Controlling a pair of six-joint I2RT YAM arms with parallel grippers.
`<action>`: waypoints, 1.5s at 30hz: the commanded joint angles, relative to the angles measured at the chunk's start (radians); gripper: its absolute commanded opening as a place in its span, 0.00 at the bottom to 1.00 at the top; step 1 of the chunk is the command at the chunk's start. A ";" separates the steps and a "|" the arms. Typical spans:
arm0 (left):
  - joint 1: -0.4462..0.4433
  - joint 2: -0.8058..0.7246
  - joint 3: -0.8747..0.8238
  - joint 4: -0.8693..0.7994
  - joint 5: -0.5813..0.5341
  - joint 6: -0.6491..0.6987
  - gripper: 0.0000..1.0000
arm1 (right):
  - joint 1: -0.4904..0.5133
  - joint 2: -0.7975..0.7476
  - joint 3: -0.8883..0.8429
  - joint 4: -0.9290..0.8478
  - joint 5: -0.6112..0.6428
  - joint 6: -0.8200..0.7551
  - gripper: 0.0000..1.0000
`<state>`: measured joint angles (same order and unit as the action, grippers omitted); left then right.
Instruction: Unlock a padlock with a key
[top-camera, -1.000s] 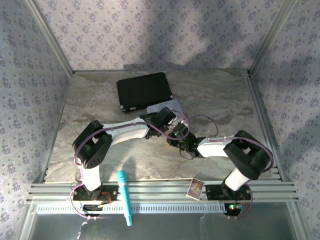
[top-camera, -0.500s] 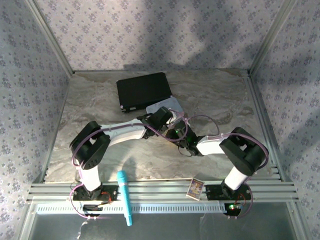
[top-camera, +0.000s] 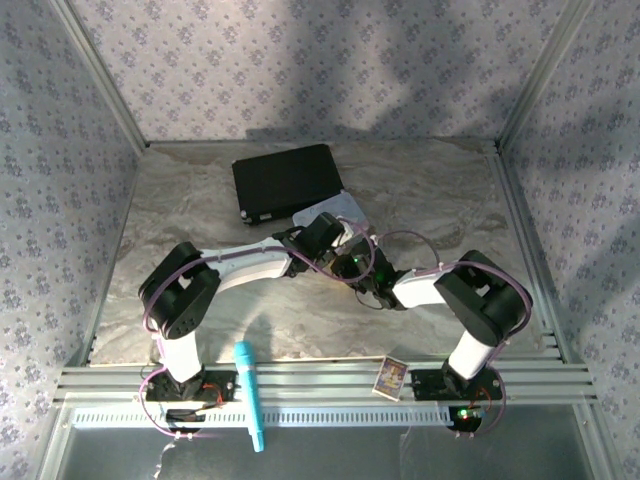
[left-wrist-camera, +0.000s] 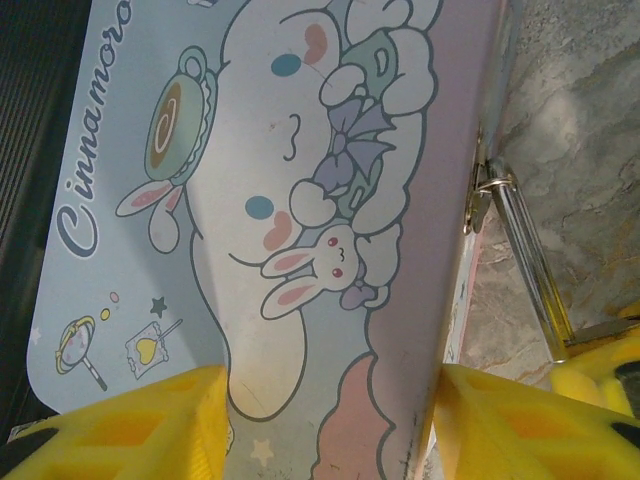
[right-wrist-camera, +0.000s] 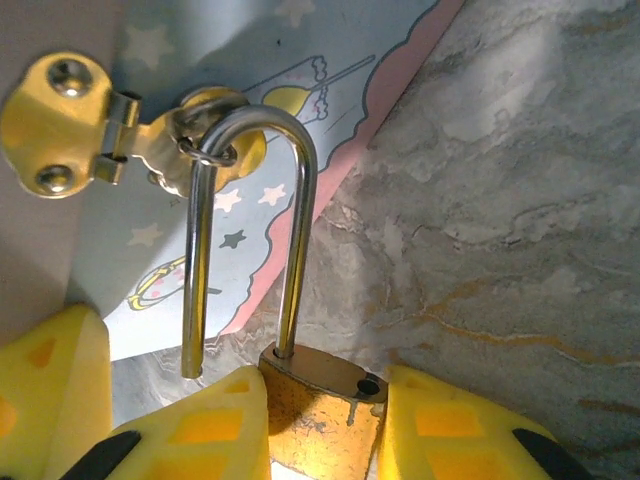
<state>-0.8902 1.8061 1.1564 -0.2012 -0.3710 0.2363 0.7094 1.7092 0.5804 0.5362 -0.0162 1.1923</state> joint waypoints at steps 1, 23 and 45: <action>-0.005 0.071 -0.065 -0.169 0.170 -0.004 0.53 | -0.053 0.145 0.041 0.169 0.096 0.038 0.12; 0.008 0.087 -0.040 -0.220 0.139 -0.022 0.54 | -0.141 0.097 -0.026 0.234 0.066 -0.034 0.02; -0.008 0.084 -0.026 -0.247 0.086 -0.032 0.54 | -0.278 0.099 -0.088 0.265 -0.128 -0.040 0.00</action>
<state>-0.8837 1.8214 1.1793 -0.2100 -0.3710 0.2413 0.4736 1.8027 0.5301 0.8722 -0.2089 1.1442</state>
